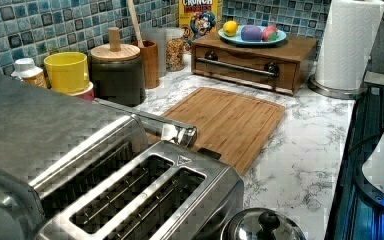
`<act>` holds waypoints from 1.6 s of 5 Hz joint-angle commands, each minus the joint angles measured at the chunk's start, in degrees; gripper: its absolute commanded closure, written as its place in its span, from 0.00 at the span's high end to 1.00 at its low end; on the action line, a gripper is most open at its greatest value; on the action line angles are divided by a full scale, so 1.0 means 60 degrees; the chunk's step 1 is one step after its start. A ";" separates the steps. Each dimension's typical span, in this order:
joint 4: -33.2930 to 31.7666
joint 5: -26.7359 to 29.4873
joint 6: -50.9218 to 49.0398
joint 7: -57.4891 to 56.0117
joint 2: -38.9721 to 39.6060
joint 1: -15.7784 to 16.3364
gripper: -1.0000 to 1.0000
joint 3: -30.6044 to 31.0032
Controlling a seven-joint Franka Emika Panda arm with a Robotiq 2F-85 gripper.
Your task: Close the oven.
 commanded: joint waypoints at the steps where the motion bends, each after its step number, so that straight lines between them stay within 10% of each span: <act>1: 0.0016 -0.0026 0.0000 -0.0006 0.0002 -0.0003 0.00 0.0004; 4: -0.3228 0.3955 0.1552 -0.6550 -0.0114 -0.1588 0.00 -0.0736; 8: -0.2605 0.6826 0.1225 -1.1997 0.1762 -0.1711 0.00 -0.0363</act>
